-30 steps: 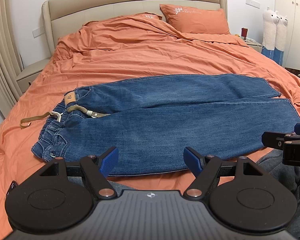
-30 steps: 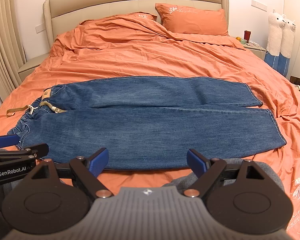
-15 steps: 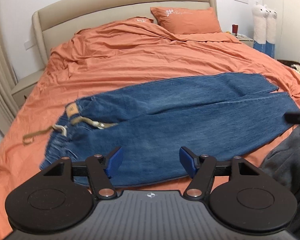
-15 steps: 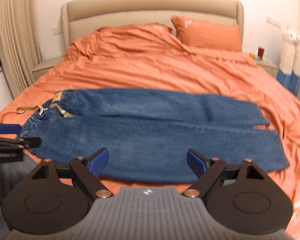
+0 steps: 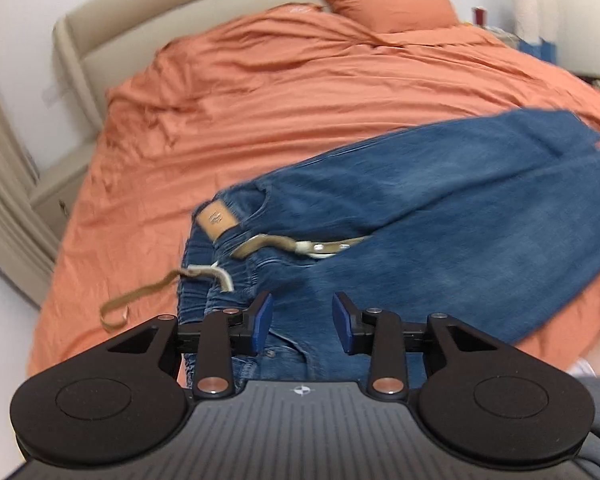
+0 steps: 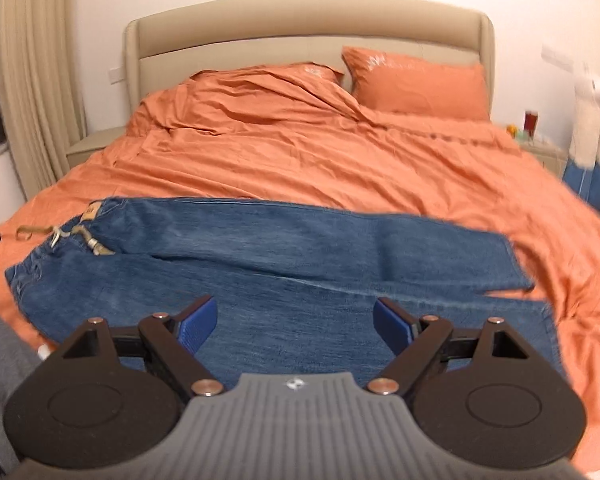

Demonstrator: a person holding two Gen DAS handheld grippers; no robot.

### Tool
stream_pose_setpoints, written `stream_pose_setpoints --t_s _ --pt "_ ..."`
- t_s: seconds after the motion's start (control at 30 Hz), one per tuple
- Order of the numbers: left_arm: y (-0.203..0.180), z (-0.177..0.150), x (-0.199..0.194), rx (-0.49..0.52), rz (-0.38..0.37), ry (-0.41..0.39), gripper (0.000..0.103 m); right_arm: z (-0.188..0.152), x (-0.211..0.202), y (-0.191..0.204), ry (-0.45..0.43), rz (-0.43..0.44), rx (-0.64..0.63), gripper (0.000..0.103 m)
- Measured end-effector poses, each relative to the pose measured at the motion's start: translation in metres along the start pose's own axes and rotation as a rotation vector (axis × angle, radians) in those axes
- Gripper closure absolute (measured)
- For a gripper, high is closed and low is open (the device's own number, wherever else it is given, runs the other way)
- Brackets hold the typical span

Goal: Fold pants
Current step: 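Move the left tool to the jeans waistband and grasp it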

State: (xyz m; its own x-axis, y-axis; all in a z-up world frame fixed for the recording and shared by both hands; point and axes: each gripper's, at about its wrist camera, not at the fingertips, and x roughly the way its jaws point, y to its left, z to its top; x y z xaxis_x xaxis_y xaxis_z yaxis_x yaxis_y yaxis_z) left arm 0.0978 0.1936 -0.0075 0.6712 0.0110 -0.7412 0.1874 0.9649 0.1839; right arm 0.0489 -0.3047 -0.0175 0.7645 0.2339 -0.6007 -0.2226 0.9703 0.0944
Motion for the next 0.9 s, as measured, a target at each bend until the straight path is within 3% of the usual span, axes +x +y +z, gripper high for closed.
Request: stream_pose_setpoints --t_s 0.07,0.23,0.57,0.63,0.7,0.8,0.83,0.9 --pt "0.02 0.001 0.024 -0.047 0.011 0.022 0.049 0.001 0.017 -0.007 0.017 -0.005 0.052 0.022" --pt "0.073 -0.004 0.095 -0.212 -0.028 0.089 0.048 0.006 0.064 -0.011 0.005 -0.065 0.159 0.022" --pt "0.165 -0.031 0.187 -0.629 -0.376 0.133 0.049 -0.001 0.13 -0.017 0.096 -0.07 0.208 0.022" --pt "0.172 -0.041 0.2 -0.677 -0.466 0.163 0.049 -0.001 0.138 -0.018 0.112 -0.069 0.22 0.022" --pt "0.173 -0.048 0.207 -0.697 -0.509 0.168 0.049 -0.001 0.146 -0.02 0.128 -0.072 0.236 0.022" --pt "0.177 -0.054 0.21 -0.761 -0.535 0.141 0.067 -0.001 0.153 -0.019 0.146 -0.069 0.228 0.022" --pt "0.177 -0.054 0.207 -0.781 -0.53 0.125 0.087 -0.002 0.155 -0.018 0.15 -0.071 0.219 0.022" --pt "0.171 -0.045 0.189 -0.749 -0.484 0.059 0.092 -0.002 0.156 -0.016 0.157 -0.078 0.208 0.022"
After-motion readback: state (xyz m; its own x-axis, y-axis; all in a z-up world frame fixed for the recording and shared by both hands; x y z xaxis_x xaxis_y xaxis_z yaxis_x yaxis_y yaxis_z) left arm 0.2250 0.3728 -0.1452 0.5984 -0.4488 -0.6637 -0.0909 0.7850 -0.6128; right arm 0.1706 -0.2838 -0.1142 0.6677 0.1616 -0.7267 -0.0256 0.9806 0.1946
